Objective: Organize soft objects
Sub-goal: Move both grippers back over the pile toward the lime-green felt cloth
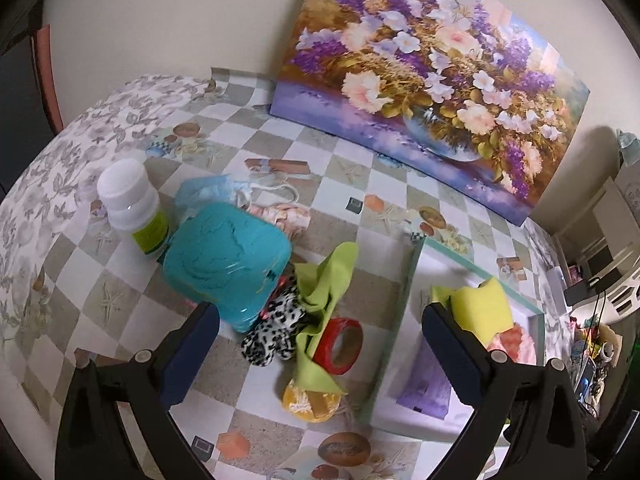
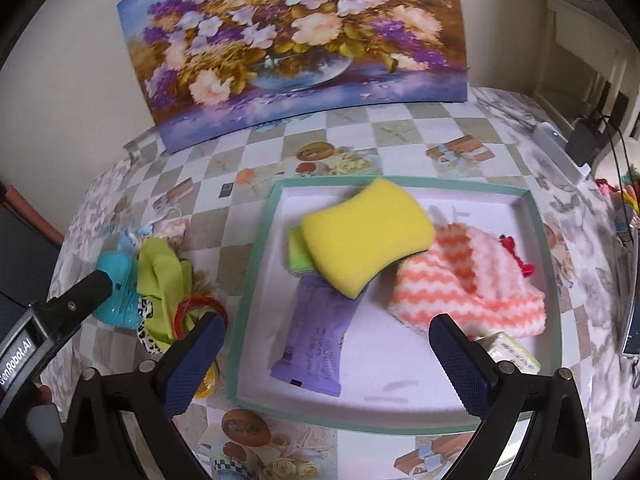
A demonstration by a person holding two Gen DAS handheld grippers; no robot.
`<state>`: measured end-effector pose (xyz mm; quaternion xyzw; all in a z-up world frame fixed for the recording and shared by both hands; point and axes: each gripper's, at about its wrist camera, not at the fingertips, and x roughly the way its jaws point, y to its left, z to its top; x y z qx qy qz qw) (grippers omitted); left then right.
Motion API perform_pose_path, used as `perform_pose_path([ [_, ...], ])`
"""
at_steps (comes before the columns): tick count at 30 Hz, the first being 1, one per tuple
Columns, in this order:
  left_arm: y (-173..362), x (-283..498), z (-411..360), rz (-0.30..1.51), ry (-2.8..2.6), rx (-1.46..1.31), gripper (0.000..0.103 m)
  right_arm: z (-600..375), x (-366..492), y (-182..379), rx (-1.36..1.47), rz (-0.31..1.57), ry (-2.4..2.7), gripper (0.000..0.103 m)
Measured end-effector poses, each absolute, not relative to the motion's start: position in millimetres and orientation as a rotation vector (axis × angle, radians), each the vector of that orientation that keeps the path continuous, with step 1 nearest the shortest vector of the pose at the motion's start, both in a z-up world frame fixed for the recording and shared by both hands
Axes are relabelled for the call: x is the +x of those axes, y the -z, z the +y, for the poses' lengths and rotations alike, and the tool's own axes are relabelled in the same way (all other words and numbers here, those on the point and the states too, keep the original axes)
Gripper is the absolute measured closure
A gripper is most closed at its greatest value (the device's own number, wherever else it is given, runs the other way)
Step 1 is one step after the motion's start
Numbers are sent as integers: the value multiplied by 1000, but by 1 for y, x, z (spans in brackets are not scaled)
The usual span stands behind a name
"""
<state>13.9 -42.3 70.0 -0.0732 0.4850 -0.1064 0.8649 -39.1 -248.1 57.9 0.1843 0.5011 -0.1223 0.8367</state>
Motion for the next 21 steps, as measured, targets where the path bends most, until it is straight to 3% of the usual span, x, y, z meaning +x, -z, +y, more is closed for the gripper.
perform_pose_path([
  [21,-43,18,-4,1107,116,-201,2,-194,-19,-34,391,1096,74,0],
])
